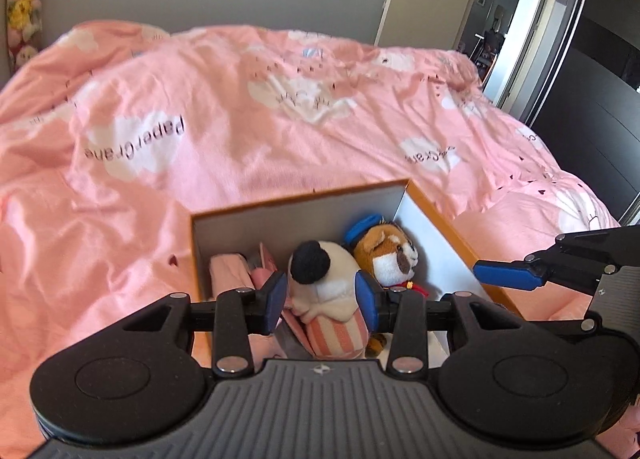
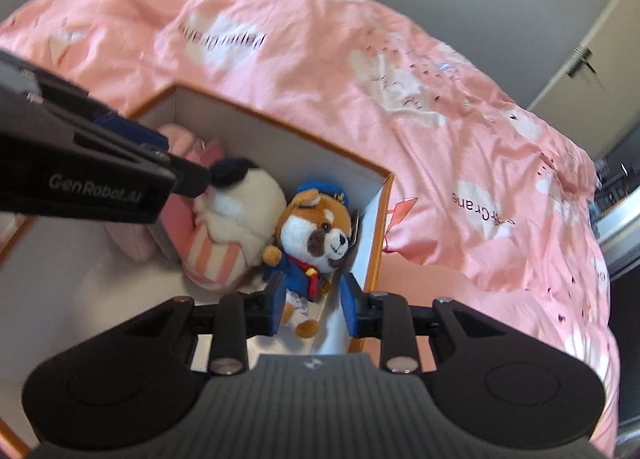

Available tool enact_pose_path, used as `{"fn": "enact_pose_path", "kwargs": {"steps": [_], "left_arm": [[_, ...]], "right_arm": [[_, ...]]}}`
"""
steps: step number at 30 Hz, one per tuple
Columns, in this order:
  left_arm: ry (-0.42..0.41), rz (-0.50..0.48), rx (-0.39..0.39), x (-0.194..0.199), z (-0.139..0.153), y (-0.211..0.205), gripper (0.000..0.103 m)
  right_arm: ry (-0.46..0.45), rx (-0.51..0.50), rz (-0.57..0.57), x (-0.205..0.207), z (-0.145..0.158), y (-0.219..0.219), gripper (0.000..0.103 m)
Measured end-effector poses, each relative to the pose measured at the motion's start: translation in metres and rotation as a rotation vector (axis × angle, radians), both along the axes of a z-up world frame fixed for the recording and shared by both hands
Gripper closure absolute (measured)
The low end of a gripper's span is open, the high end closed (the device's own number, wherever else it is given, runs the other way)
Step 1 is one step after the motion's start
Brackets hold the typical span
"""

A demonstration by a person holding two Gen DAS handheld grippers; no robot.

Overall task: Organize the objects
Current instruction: 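Lower both plush toys into the box and open both grippers, then move the left gripper to the orange knitted ball and grasp it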

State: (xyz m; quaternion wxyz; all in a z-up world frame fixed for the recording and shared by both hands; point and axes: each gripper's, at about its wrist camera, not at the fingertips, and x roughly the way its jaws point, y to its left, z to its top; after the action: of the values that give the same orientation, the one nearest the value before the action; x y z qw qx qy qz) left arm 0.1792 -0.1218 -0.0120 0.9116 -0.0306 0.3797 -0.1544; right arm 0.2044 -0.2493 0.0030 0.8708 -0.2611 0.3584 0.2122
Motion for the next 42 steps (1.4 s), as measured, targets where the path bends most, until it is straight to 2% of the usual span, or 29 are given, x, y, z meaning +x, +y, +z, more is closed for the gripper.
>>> {"fn": "enact_pose_path", "kwargs": {"steps": [7, 12, 17, 21, 25, 30, 33, 35, 38, 42], "left_arm": [[-0.08, 0.011, 0.005, -0.028, 0.031, 0.015, 0.056], [-0.085, 0.042, 0.023, -0.046, 0.044, 0.041, 0.057], [-0.051, 0.046, 0.004, -0.06, 0.054, 0.081, 0.057], [0.026, 0.081, -0.023, -0.065, 0.055, 0.122, 0.059], [0.079, 0.154, -0.043, -0.073, 0.048, 0.16, 0.059], [0.159, 0.208, -0.039, -0.08, 0.024, 0.189, 0.059], [0.224, 0.206, -0.023, -0.084, 0.003, 0.193, 0.059], [0.256, 0.202, 0.019, -0.088, -0.009, 0.194, 0.059], [0.269, 0.165, 0.065, -0.091, -0.016, 0.193, 0.059], [0.276, 0.102, 0.078, -0.094, -0.02, 0.185, 0.059]], "right_arm": [[-0.063, 0.207, -0.081, -0.028, 0.026, 0.009, 0.072], [-0.078, 0.32, -0.075, -0.052, 0.037, 0.028, 0.069], [-0.041, 0.405, -0.041, -0.073, 0.042, 0.054, 0.068], [0.035, 0.461, 0.033, -0.087, 0.042, 0.079, 0.068], [0.094, 0.448, 0.107, -0.101, 0.031, 0.108, 0.068], [0.181, 0.388, 0.165, -0.106, 0.005, 0.137, 0.069], [0.226, 0.349, 0.171, -0.107, -0.011, 0.147, 0.069], [0.248, 0.325, 0.177, -0.108, -0.02, 0.149, 0.069], [0.282, 0.309, 0.178, -0.108, -0.029, 0.151, 0.069], [0.321, 0.301, 0.168, -0.107, -0.038, 0.151, 0.069]]}}
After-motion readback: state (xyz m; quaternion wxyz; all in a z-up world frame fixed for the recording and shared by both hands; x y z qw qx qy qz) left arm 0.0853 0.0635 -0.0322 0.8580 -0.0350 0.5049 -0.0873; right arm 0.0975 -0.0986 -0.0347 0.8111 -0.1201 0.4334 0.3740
